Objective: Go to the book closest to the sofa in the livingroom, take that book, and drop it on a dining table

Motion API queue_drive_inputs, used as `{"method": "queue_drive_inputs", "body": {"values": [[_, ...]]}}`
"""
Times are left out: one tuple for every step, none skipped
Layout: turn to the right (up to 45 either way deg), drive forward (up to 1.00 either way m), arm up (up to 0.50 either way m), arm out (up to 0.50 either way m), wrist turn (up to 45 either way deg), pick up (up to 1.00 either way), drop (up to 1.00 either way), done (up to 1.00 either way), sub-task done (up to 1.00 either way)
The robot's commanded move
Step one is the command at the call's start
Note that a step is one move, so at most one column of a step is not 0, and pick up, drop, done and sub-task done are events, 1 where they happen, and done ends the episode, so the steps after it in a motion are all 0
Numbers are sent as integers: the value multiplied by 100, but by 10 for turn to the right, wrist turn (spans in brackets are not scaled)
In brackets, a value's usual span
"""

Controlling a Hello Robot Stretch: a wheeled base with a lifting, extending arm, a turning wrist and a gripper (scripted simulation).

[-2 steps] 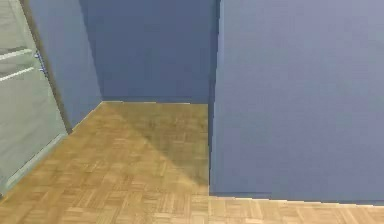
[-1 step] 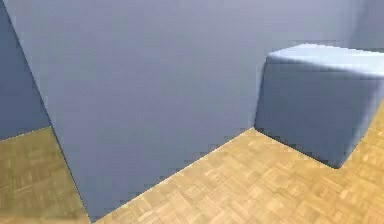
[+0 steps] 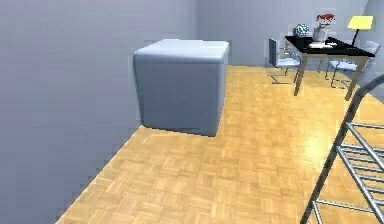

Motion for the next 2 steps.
{"method": "queue_drive_inputs", "body": {"values": [[0, 30, 0, 0, 0, 0, 0, 0, 0], [0, 90, 0, 0, 0, 0, 0, 0, 0]]}}
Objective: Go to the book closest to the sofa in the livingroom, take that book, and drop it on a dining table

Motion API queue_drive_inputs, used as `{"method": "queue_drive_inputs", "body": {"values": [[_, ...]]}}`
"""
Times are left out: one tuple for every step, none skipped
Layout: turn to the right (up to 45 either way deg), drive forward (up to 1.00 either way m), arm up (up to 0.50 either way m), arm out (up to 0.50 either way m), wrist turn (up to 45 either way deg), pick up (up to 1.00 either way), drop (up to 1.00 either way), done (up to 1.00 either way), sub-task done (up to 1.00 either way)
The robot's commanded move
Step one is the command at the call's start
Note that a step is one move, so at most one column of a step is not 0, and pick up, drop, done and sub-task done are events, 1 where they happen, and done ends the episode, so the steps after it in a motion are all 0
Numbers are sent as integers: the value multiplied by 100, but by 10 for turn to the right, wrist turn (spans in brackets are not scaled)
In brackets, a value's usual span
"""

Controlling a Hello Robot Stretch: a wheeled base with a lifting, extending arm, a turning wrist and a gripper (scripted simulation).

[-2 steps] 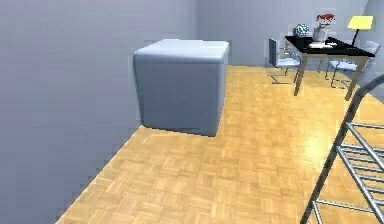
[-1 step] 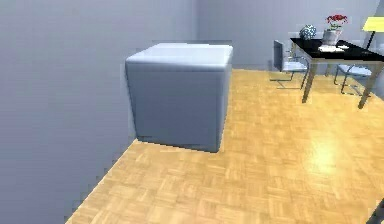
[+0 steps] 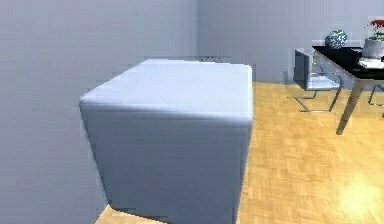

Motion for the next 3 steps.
{"method": "queue_drive_inputs", "body": {"values": [[390, 0, 0, 0, 0, 0, 0, 0, 0], [0, 100, 0, 0, 0, 0, 0, 0, 0], [30, 0, 0, 0, 0, 0, 0, 0, 0]]}}
